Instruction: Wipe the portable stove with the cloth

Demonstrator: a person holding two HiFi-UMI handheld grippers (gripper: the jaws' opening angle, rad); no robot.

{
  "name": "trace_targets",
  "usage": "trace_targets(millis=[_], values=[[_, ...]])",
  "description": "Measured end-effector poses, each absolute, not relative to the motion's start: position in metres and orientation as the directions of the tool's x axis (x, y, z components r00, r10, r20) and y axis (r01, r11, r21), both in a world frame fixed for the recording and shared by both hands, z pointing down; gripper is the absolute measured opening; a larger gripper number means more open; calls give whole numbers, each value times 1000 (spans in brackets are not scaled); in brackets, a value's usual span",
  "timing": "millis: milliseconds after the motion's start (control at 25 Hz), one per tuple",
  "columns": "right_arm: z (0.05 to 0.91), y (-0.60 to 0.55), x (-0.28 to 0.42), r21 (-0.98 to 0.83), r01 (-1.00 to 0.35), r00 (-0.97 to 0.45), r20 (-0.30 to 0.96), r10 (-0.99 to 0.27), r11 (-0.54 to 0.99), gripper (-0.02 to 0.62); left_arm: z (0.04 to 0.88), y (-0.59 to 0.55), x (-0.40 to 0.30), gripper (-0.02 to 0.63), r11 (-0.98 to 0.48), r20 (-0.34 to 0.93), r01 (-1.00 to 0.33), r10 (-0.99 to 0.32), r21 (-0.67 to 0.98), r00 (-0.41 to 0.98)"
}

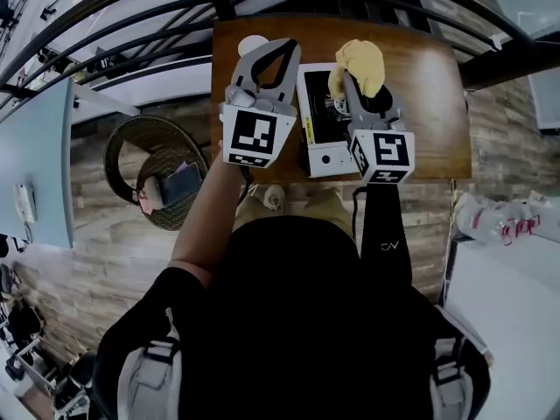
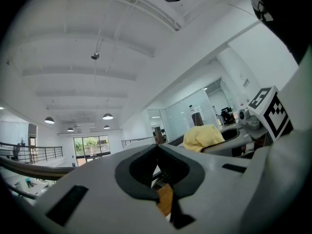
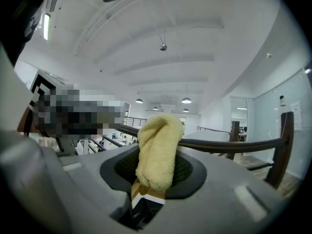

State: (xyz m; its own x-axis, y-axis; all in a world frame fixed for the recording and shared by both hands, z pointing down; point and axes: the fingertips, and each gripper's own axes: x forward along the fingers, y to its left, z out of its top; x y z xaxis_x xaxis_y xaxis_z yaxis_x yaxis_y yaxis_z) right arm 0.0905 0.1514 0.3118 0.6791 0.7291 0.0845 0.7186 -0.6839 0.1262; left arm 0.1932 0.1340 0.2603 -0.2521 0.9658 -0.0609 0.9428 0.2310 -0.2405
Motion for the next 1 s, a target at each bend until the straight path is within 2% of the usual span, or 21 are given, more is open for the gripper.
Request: trace_targets(millis=[240,440,600,760,1000], values=[[321,183,92,121,664,728,120,675,-738,120,269,158,189,6,195,-30,957,978,-215,-206],[342,197,103,78,552,810,189,556,-830,120,285,174,186,6,158,2,967,987,-198,-161],[370,207,120,-4,436,861,292,416,-900,120,296,183,185,6,134,30,973,991,-189,-131],[412,229,138,-29,425,831,409,377,-905,120,308,188,189,6,99,59,979,994,-180,-90],[483,231,174,-117,354,782,582,225,-928,120,319,185,206,6,45,98,983,995,-179,-28]])
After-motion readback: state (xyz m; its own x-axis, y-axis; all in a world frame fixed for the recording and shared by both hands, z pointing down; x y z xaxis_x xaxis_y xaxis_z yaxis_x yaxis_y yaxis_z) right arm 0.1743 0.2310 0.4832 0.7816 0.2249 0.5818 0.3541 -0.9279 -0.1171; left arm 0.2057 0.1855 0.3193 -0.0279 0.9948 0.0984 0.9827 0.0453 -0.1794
